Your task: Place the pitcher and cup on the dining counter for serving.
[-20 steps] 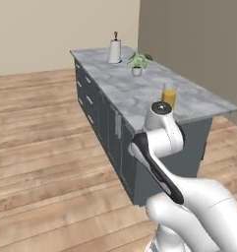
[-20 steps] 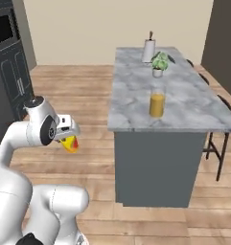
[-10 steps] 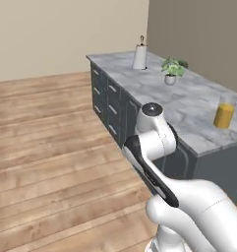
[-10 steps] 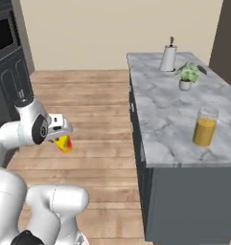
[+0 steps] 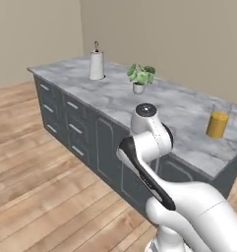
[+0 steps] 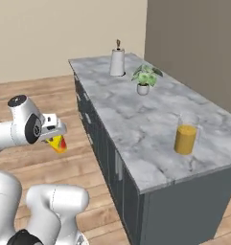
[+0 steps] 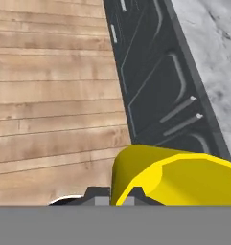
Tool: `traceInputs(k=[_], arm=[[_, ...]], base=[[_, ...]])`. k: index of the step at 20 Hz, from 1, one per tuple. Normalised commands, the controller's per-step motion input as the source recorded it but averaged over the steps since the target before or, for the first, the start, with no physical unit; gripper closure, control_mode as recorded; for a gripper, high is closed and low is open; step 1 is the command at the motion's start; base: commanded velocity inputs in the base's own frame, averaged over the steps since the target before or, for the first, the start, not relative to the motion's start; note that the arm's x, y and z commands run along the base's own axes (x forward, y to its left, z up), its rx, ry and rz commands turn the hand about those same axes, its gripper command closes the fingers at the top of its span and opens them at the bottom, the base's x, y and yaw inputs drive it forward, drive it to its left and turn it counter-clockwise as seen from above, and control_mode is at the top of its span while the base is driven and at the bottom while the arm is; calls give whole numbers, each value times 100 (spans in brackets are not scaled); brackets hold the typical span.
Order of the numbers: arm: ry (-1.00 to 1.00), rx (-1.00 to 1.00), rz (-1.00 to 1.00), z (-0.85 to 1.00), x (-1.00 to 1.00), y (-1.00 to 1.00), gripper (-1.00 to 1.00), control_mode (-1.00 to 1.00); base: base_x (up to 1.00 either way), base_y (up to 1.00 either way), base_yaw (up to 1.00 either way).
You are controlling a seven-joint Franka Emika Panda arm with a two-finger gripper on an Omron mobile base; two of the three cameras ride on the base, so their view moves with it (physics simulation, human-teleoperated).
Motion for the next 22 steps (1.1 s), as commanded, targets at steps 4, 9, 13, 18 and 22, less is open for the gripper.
traceInputs(k=[4,9,13,18,22], arm=[[0,0,0,0,0,0,100,100],[0,0,0,0,0,0,100,100],[0,0,0,0,0,0,100,100],[0,0,0,0,0,0,100,100],[0,0,0,0,0,0,100,100]], base=[[66,48,-69],[63,63,-69],[54,53,-72],[39,21,-67],[13,34,-55]])
